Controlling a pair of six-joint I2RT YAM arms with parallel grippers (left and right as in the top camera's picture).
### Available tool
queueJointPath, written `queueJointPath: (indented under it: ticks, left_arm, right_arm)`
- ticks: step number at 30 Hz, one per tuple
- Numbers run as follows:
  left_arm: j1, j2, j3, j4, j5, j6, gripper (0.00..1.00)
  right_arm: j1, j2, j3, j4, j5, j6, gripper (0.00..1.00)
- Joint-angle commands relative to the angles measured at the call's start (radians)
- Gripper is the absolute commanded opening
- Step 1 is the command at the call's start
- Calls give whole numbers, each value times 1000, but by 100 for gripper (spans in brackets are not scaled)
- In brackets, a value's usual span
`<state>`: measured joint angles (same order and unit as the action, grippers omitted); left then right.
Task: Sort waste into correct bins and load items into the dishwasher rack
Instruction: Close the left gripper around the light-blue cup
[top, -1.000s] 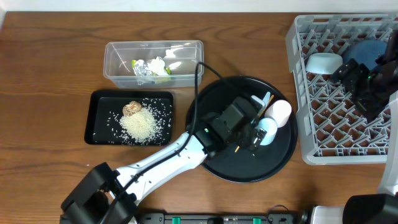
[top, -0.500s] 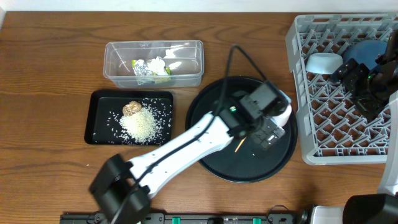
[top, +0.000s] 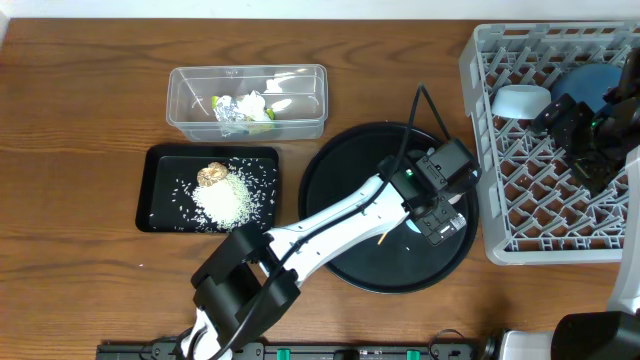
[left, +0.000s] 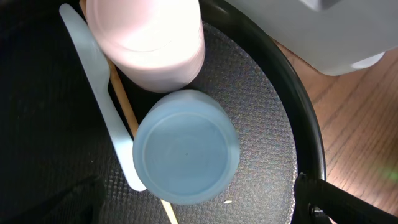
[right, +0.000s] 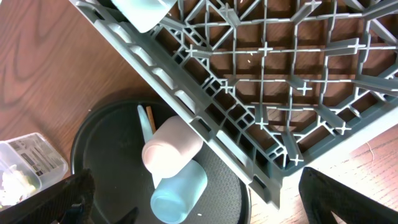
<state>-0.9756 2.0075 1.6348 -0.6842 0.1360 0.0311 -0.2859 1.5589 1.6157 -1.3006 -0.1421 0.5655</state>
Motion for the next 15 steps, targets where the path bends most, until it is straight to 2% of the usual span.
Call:
queueJointPath:
  ticks: [1, 6, 15]
  left_arm:
    - [4, 28, 19, 17, 9, 17, 98]
    - [4, 30, 19, 64, 9, 17, 98]
    - [4, 69, 18, 59, 9, 17, 98]
  right_arm:
    - [-3, -3, 7, -1, -1, -14, 99]
    - [-3, -3, 7, -1, -1, -14, 99]
    - [-3, -3, 7, -1, 0, -14, 99]
